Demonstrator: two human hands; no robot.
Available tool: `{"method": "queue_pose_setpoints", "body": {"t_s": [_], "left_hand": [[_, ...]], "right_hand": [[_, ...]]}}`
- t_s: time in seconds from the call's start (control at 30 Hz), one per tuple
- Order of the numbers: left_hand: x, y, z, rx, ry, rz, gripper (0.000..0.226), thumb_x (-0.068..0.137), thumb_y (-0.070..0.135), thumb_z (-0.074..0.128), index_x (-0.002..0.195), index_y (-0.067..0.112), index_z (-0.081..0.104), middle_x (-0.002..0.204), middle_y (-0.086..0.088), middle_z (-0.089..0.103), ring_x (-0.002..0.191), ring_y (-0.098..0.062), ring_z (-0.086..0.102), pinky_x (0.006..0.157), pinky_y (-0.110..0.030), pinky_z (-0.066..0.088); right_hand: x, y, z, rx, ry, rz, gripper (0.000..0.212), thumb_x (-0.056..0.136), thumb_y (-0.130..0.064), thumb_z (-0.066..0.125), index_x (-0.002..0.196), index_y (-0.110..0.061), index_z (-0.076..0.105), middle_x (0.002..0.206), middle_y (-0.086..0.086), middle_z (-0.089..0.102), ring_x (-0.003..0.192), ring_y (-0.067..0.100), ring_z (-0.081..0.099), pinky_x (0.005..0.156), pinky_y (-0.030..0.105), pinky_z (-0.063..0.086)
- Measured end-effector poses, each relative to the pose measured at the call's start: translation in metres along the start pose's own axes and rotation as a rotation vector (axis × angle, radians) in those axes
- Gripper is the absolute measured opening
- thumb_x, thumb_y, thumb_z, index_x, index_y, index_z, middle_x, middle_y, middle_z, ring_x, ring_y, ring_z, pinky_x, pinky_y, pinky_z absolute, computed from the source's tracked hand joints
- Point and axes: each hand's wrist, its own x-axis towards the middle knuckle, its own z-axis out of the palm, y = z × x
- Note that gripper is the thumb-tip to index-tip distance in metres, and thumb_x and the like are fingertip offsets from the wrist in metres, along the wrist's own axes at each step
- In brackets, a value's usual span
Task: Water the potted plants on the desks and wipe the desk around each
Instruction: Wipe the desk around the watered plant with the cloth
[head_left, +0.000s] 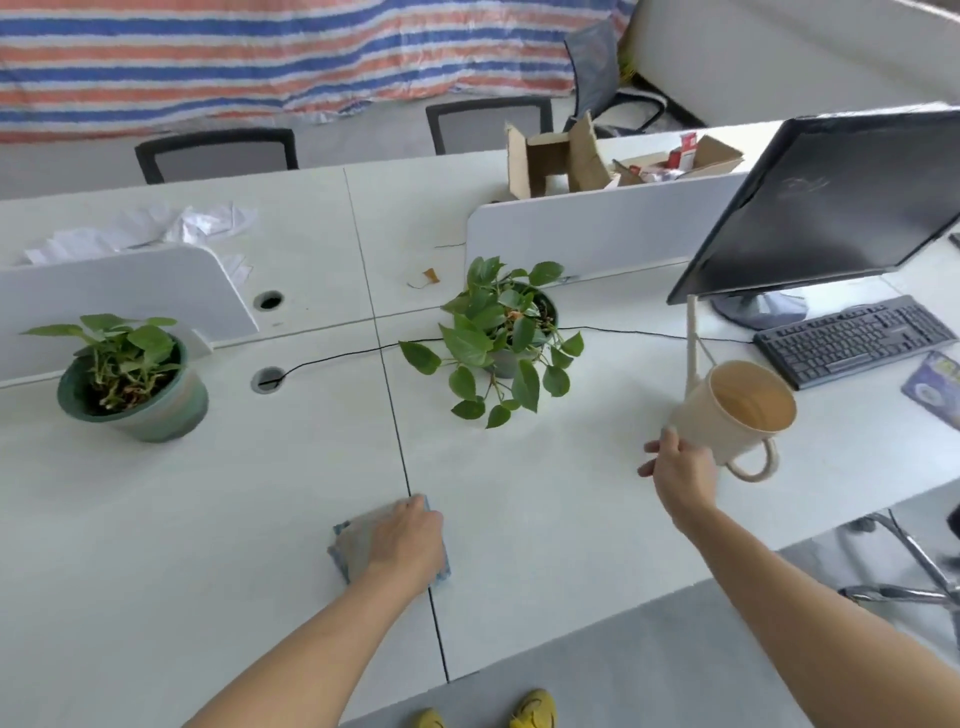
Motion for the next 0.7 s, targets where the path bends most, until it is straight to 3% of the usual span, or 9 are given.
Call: {"method": "queue_pose_setpoints", "body": {"t_s": [0.1, 0.17, 0.27, 0.4, 0.53, 0.7], "left_hand": [[0.017, 0.041, -0.008, -0.13, -0.021, 0.097, 0.038, 0.092, 0.006, 0.034, 0.121, 0.013, 0.057, 0.126, -0.007, 0.045, 0.117, -0.028, 0.046, 0.094, -0.04, 0.042], [0.021, 0.054, -0.007, -0.168, -0.032, 0.146, 0.04, 0.095, 0.01, 0.032, 0.129, 0.014, 0.053, 0.128, -0.007, 0.044, 0.118, -0.027, 0.045, 0.096, -0.038, 0.042], [0.032, 0.088, -0.002, -0.145, -0.035, 0.211, 0.04, 0.1, 0.018, 0.031, 0.137, 0.015, 0.045, 0.14, -0.007, 0.039, 0.124, -0.026, 0.041, 0.101, -0.039, 0.041], [0.04, 0.107, 0.011, -0.054, -0.131, 0.196, 0.049, 0.103, 0.029, 0.029, 0.15, 0.018, 0.024, 0.16, -0.012, 0.008, 0.144, -0.031, 0.015, 0.113, -0.042, 0.027], [0.043, 0.107, 0.036, 0.023, -0.243, 0.156, 0.063, 0.102, 0.032, 0.031, 0.155, 0.02, -0.001, 0.159, -0.013, -0.02, 0.148, -0.034, -0.012, 0.119, -0.045, 0.017], [0.041, 0.098, 0.045, 0.028, -0.251, 0.18, 0.071, 0.101, 0.028, 0.036, 0.154, 0.023, -0.011, 0.156, -0.009, -0.03, 0.147, -0.031, -0.02, 0.12, -0.041, 0.017]], "right_hand": [[0.031, -0.008, -0.047, -0.086, 0.218, -0.057, 0.051, 0.1, -0.036, 0.025, 0.1, -0.007, 0.068, 0.09, 0.01, 0.072, 0.09, 0.034, 0.061, 0.072, 0.038, 0.04], [0.049, -0.013, -0.065, -0.149, 0.314, -0.04, 0.044, 0.102, -0.033, 0.028, 0.115, -0.008, 0.062, 0.112, 0.015, 0.067, 0.105, 0.038, 0.059, 0.084, 0.043, 0.042], [0.086, 0.001, -0.101, -0.175, 0.313, 0.126, 0.046, 0.1, -0.039, 0.039, 0.135, -0.011, 0.049, 0.13, 0.016, 0.058, 0.119, 0.038, 0.054, 0.095, 0.049, 0.047], [0.114, 0.019, -0.115, -0.031, 0.035, 0.351, 0.048, 0.099, -0.044, 0.048, 0.117, 0.0, 0.056, 0.102, 0.016, 0.06, 0.091, 0.034, 0.058, 0.073, 0.042, 0.053], [0.135, 0.033, -0.118, 0.049, -0.069, 0.392, 0.035, 0.097, -0.033, 0.052, 0.112, -0.003, 0.061, 0.106, 0.015, 0.067, 0.1, 0.032, 0.063, 0.063, 0.035, 0.054], [0.127, 0.029, -0.114, 0.122, -0.18, 0.383, 0.014, 0.094, -0.011, 0.051, 0.093, -0.001, 0.06, 0.084, 0.016, 0.065, 0.08, 0.028, 0.064, 0.073, 0.043, 0.057]]}}
